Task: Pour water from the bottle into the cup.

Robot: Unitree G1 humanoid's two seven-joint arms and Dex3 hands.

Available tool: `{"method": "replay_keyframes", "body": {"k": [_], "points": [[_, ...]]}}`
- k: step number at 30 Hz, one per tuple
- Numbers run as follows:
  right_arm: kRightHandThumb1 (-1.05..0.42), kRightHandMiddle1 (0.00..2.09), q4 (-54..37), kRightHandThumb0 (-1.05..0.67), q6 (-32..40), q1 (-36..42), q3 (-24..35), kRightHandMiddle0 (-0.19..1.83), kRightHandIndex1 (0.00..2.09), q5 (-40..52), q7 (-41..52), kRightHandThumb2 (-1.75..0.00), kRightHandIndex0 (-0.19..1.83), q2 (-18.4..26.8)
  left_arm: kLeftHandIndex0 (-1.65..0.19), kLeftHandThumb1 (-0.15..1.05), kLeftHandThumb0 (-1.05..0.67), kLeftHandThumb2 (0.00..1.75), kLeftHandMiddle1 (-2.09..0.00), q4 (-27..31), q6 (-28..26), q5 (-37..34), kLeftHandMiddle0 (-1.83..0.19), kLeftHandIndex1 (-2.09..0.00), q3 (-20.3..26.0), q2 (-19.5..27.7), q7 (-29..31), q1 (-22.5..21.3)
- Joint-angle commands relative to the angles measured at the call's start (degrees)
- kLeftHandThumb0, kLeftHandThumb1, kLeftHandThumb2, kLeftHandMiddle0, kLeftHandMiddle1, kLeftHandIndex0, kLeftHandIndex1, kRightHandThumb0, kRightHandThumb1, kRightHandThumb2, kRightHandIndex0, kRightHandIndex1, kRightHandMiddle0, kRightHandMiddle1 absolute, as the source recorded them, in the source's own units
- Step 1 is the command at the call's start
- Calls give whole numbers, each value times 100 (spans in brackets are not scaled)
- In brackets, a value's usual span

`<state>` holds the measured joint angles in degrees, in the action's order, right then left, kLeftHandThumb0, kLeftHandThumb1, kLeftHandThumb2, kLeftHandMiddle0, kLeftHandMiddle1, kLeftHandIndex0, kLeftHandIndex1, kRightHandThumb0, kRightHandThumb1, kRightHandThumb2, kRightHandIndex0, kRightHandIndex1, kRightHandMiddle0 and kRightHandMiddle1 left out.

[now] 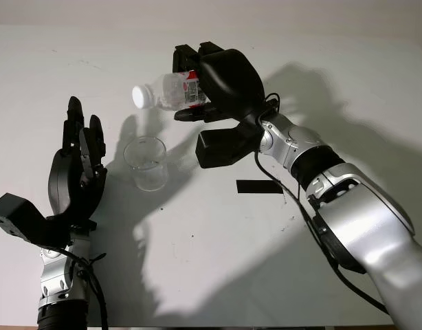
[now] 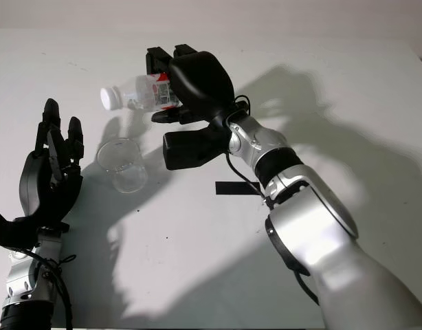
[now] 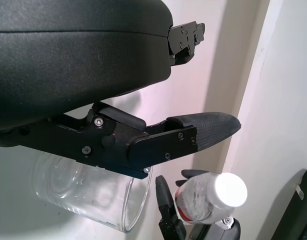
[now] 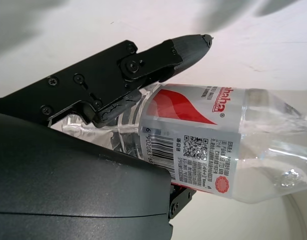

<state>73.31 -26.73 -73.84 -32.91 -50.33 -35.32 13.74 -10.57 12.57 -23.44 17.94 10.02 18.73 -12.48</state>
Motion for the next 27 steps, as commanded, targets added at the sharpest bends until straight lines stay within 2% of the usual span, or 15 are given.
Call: {"method": "replay_keyframes", "body": {"k": [1,5,11,20,24,27], "points": [[-105,209,15,-39,47,-287,-122,87,209,-120,-227,-22,119,118,19,105,-67,63,0,10,34,-32,19,0,10,-27,41,83],[-105,209,60,-42,36,-437,-464,83,209,-455,-612,-28,117,263,19,105,-67,63,0,64,-10,-32,19,0,-7,-39,0,106],[-105,209,130,-44,79,-561,-815,78,209,-783,-1220,-18,113,357,19,105,-68,63,0,28,27,-5,19,0,-23,-46,-5,87],[-105,209,157,-47,65,-668,-1051,81,209,-945,-1564,-25,116,348,19,105,-68,63,0,19,4,8,19,0,-54,-73,-48,64],[-104,209,169,-46,133,-732,-1241,80,209,-1107,-1752,-10,117,315,19,105,-68,63,0,7,30,45,19,0,-72,-78,-65,53],[-105,209,179,-47,183,-764,-1335,74,209,-1162,-1752,-10,118,278,19,105,-68,64,0,-9,49,42,19,0,-69,-84,-58,36]]}}
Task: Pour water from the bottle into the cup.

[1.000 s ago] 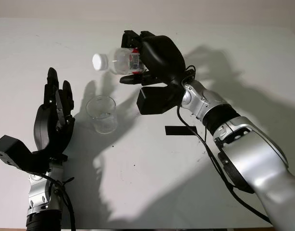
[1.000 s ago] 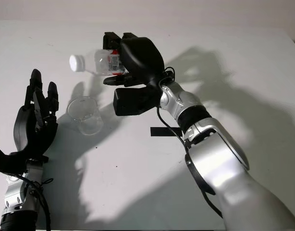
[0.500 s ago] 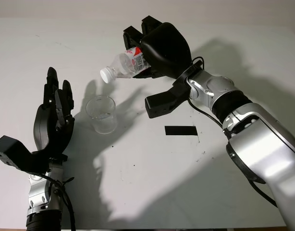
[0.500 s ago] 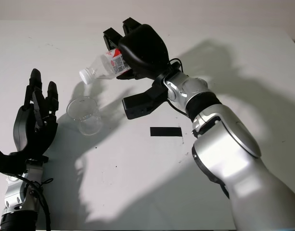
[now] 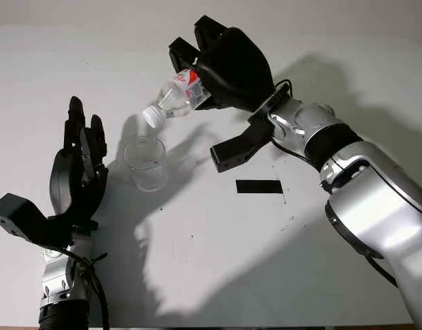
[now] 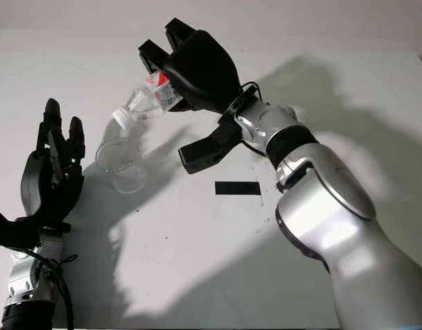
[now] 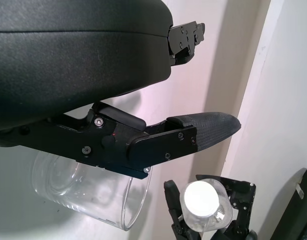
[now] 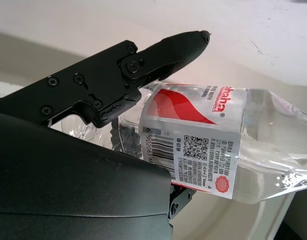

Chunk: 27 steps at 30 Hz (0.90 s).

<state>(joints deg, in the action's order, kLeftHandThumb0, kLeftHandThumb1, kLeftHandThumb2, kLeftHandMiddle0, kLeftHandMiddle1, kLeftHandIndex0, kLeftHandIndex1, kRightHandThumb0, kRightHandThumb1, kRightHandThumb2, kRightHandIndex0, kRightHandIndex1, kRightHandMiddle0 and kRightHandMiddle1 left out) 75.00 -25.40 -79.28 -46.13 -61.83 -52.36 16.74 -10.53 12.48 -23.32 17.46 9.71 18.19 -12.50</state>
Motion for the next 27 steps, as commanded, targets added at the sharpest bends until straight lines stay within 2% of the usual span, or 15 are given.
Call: {"method": "replay_keyframes", "body": {"k": [1,4,8,11,14,16,19,23,27], "points": [[-104,209,11,-47,55,-225,-38,68,209,-24,-49,-9,117,-38,19,105,-68,64,0,-9,49,34,19,0,-20,-62,-23,32],[-104,209,11,-48,208,-244,-224,55,209,-204,-234,-8,116,-86,19,105,-68,63,0,-24,47,52,19,0,-22,-77,-75,9],[-105,209,19,-49,267,-245,-385,68,209,-357,-568,-10,122,-143,19,105,-68,63,0,-39,69,99,19,0,-38,-83,-125,-18],[-104,209,26,-49,322,-268,-506,59,209,-462,-677,-10,124,-172,19,105,-68,63,0,-37,80,92,19,0,-46,-83,-128,-33],[-103,199,25,-51,354,-298,-602,47,209,-547,-772,-6,121,-176,19,105,-69,63,0,-59,104,100,19,0,-53,-69,-119,-50],[-103,192,29,-52,443,-314,-670,46,209,-619,-880,-6,120,-185,19,105,-69,63,0,-62,121,107,19,0,-55,-64,-120,-56],[-103,202,39,-52,485,-329,-726,51,209,-642,-944,-5,122,-196,19,105,-69,63,0,-41,100,126,19,0,-58,-65,-159,-52],[-101,195,40,-51,495,-333,-765,45,209,-629,-955,-5,120,-196,19,105,-69,63,0,-51,95,93,19,0,-59,-81,-147,-52],[-99,187,40,-51,557,-332,-815,48,209,-666,-1121,-5,121,-192,19,105,-69,63,0,-36,101,116,19,0,-71,-90,-156,-32]]}}
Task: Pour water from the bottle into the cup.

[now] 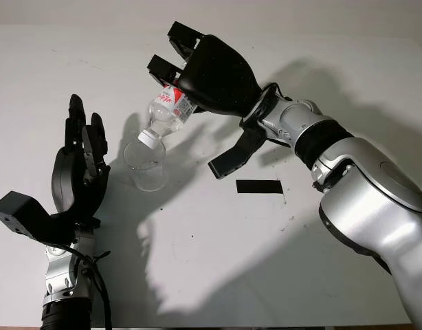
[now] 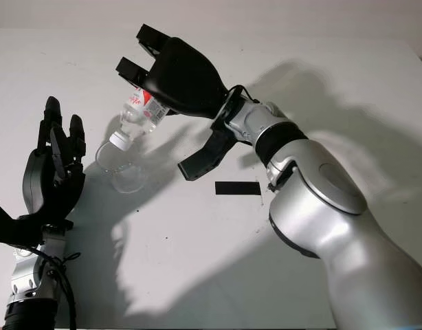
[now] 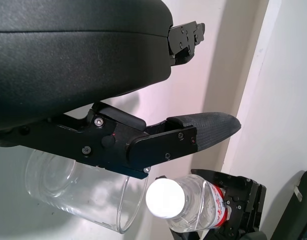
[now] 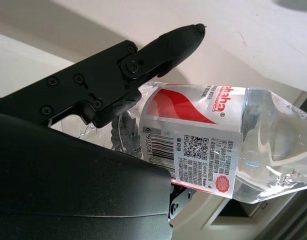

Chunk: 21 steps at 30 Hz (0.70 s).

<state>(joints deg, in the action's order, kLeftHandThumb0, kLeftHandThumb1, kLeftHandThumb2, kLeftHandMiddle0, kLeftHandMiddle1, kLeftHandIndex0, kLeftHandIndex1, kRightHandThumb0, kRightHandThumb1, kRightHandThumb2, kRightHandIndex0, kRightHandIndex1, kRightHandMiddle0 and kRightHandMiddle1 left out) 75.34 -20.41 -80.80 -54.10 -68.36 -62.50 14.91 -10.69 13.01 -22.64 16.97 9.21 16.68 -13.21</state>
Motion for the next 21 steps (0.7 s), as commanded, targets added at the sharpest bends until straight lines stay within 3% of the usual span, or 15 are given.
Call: {"method": "replay_keyframes", "body": {"k": [1,4,9,10,14,21], "points": [[-99,187,8,-51,62,-182,-25,49,209,-21,-136,-5,121,-7,19,105,-69,63,0,-14,44,33,19,0,-19,-48,-1,41],[-100,179,14,-52,74,-194,-11,43,209,-15,-119,-5,119,-5,19,105,-69,63,0,-31,46,3,19,0,-3,-47,26,37],[-102,186,6,-52,-60,-178,124,47,209,138,-50,-6,116,25,19,105,-68,62,0,-40,60,-12,19,0,11,-38,53,46],[-103,197,6,-51,-125,-151,232,50,209,263,12,-6,118,21,19,105,-68,62,0,-39,59,3,19,0,10,-29,49,50],[-105,209,-28,-43,-696,76,1039,102,209,1268,677,-14,125,8,19,105,-68,63,0,-35,43,6,19,0,13,-11,62,56],[-105,209,-180,-42,-824,640,2236,105,209,2652,1650,-25,131,-13,19,105,-70,62,0,-37,12,0,19,0,6,-35,60,86]]}}
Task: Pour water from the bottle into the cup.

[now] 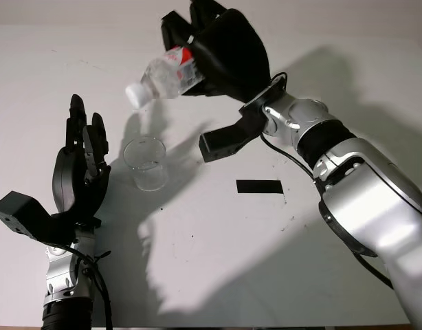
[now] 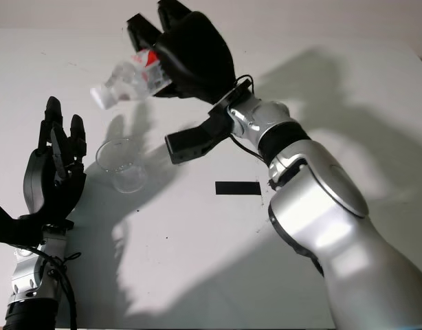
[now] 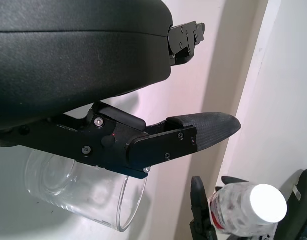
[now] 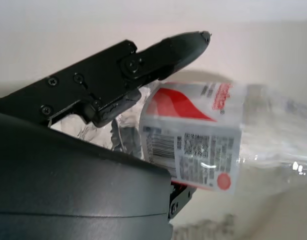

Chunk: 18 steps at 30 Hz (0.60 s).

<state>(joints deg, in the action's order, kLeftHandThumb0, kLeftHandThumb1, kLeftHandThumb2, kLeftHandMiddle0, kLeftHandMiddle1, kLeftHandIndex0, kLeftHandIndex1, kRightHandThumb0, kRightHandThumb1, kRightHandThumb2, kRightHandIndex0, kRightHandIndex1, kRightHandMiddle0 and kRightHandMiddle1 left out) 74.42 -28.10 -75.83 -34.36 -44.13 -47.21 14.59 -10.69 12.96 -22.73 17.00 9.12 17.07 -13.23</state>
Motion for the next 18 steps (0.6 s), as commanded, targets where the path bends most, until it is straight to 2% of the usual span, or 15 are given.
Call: {"method": "replay_keyframes", "body": {"k": [1,5,11,15,18], "points": [[-105,209,-125,-42,-128,246,439,105,209,443,306,-26,131,25,19,105,-70,62,0,-31,16,1,19,0,2,-32,28,100],[-105,209,-342,-36,-448,721,959,96,209,1055,1015,-26,122,155,19,105,-71,61,0,6,-18,-6,19,0,-8,-61,15,147],[-105,209,-929,-33,-764,1584,1966,88,209,2399,2677,-30,112,188,19,105,-70,61,0,-42,-7,-93,19,0,17,-81,130,172],[-105,209,-1834,-30,-414,2326,2616,85,209,3508,4094,-35,109,105,19,105,-71,62,0,-40,-75,-84,19,0,10,-49,123,174],[-105,209,-2878,-32,301,3003,2875,86,209,4088,4955,-36,110,139,19,105,-71,63,0,-46,-84,-78,19,0,11,-29,150,183]]}}
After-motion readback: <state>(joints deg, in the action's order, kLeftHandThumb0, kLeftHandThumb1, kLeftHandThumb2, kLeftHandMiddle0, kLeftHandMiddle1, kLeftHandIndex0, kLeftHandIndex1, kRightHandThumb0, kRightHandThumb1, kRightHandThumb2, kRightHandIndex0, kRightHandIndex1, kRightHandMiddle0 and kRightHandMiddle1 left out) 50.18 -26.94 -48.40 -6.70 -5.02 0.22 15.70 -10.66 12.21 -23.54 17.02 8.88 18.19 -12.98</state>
